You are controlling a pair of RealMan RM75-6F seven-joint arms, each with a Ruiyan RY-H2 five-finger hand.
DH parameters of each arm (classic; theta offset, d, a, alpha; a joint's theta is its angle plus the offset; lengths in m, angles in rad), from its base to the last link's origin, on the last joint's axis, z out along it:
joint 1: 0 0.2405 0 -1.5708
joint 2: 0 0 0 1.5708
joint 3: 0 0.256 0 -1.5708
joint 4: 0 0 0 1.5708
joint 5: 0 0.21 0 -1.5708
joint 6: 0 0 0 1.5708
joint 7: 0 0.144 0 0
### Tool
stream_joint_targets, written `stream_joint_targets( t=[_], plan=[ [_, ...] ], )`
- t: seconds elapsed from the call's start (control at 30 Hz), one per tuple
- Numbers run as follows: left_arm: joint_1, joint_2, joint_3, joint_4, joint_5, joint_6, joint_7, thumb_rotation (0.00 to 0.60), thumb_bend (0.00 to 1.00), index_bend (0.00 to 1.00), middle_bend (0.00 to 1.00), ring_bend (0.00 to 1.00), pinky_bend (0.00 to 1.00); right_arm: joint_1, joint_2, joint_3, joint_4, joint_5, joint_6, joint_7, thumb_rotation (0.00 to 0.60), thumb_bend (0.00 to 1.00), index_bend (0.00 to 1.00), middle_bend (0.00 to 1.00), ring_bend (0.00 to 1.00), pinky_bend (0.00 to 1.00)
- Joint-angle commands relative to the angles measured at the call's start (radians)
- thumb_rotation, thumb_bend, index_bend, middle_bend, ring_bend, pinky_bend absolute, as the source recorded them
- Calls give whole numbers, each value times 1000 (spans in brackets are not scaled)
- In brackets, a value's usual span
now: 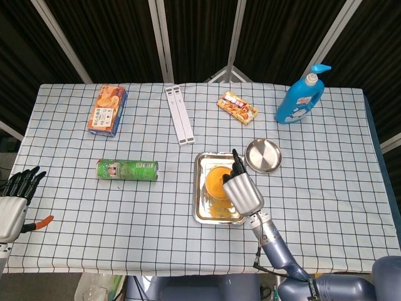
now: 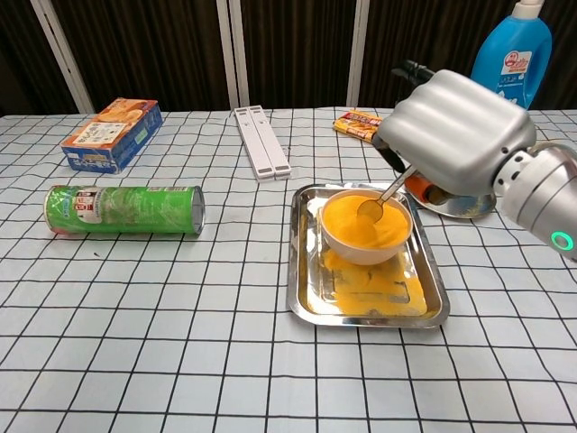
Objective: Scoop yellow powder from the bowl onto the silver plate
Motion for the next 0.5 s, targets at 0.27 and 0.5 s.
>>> stream_joint_targets(
  t=[0.27, 0.5],
  plan=[
    [0, 0, 0, -1, 0, 0, 2, 600, 0, 0, 0, 0, 0, -6, 18, 9, -10, -6, 6, 3, 600, 610, 673, 645, 344, 0],
    [0, 0, 0, -3, -3, -2, 4, 600, 0, 0, 0, 0, 0, -13, 51, 5, -47, -27, 6, 11, 600, 610, 673, 645, 344, 0]
  ],
)
